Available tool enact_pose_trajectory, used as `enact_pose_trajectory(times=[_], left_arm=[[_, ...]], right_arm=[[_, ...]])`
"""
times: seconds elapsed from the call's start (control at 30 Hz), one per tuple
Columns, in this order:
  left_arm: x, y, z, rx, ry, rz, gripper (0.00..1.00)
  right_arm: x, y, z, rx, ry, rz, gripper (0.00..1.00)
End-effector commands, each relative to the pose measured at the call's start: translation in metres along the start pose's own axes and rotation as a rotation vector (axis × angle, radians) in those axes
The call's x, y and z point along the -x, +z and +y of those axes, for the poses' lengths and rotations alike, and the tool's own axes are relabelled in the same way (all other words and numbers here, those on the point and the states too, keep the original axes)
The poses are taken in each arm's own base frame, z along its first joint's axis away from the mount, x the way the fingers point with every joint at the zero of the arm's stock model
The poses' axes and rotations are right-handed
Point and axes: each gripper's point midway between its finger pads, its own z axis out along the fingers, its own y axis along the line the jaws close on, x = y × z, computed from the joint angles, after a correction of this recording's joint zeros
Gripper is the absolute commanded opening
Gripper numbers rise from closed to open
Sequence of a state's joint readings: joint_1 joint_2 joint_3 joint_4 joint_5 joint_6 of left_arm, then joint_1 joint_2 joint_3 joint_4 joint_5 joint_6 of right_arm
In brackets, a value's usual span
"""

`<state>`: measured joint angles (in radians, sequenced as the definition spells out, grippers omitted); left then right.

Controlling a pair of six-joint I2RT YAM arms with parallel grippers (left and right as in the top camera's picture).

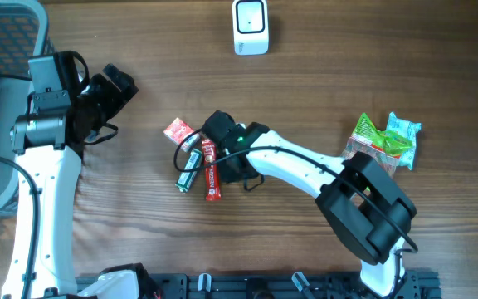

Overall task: Scan the item barcode
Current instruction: 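Reach the right gripper to the red Nescafe stick and grasp it, then carry the Nescafe stick rightward with the right gripper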

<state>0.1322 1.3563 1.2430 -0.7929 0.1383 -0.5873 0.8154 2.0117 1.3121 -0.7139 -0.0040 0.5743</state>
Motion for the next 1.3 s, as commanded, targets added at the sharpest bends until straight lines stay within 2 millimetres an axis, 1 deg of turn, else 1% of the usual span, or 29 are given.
enact_pose_trajectory(times=[0.0,0.03,0.07,0.1,0.13,0.2,0.27,0.37,0.4,0.43,0.57,0.67,0.7,0.77,0.83,0.97,1.07,1.13,1.17,1.23,1.27], left_arm=[[0.003,-0.004,0.000,0.000,0.008,-0.017,1.00],[0.003,-0.004,0.000,0.000,0.008,-0.017,1.00],[0.003,-0.004,0.000,0.000,0.008,-0.017,1.00],[0.003,-0.004,0.000,0.000,0.008,-0.017,1.00],[0.003,-0.004,0.000,0.000,0.008,-0.017,1.00],[0.003,-0.004,0.000,0.000,0.008,-0.017,1.00],[0.003,-0.004,0.000,0.000,0.008,-0.017,1.00],[0.003,-0.004,0.000,0.000,0.008,-0.017,1.00],[0.003,-0.004,0.000,0.000,0.008,-0.017,1.00],[0.003,-0.004,0.000,0.000,0.008,-0.017,1.00],[0.003,-0.004,0.000,0.000,0.008,-0.017,1.00],[0.003,-0.004,0.000,0.001,0.008,-0.016,1.00],[0.003,-0.004,0.000,0.000,0.008,-0.017,1.00],[0.003,-0.004,0.000,0.001,0.008,-0.016,1.00],[0.003,-0.004,0.000,0.000,0.008,-0.017,1.00],[0.003,-0.004,0.000,0.000,0.008,-0.017,1.00],[0.003,-0.004,0.000,0.000,0.008,-0.017,1.00],[0.003,-0.004,0.000,0.000,0.008,-0.017,1.00],[0.003,-0.004,0.000,0.000,0.008,-0.017,1.00],[0.003,-0.004,0.000,0.000,0.008,-0.017,1.00],[0.003,-0.004,0.000,0.000,0.008,-0.017,1.00]], right_arm=[[0.016,-0.001,-0.032,-0.116,-0.040,-0.039,0.31],[0.017,-0.005,-0.040,-0.136,-0.025,-0.028,0.31],[0.018,-0.011,-0.043,-0.121,-0.008,-0.007,0.32],[0.019,-0.017,-0.036,-0.065,-0.004,0.009,0.31],[0.019,-0.021,-0.024,0.002,-0.010,0.014,0.31],[0.020,-0.028,0.006,0.155,-0.028,0.019,0.31],[0.016,-0.030,0.026,0.214,-0.041,0.022,0.32],[0.009,-0.027,0.037,0.162,-0.060,-0.005,0.34],[0.007,-0.026,0.042,0.129,-0.071,-0.034,0.40],[0.008,-0.026,0.044,0.092,-0.078,-0.066,0.43],[0.010,-0.020,0.050,-0.021,-0.123,-0.168,0.52],[0.008,-0.013,0.061,-0.019,-0.144,-0.184,0.54],[0.008,-0.011,0.061,-0.019,-0.145,-0.184,0.56],[0.008,-0.004,0.061,-0.027,-0.154,-0.182,0.58],[0.011,0.002,0.051,-0.078,-0.167,-0.188,0.59],[0.017,0.000,0.015,-0.194,-0.139,-0.179,0.58],[0.019,0.000,-0.019,-0.241,-0.079,-0.116,0.58],[0.020,-0.001,-0.050,-0.276,-0.021,-0.063,0.58],[0.020,-0.001,-0.058,-0.286,-0.015,-0.050,0.58],[0.023,-0.003,-0.086,-0.313,-0.009,-0.007,0.58],[0.025,-0.003,-0.094,-0.317,0.001,0.001,0.58]])
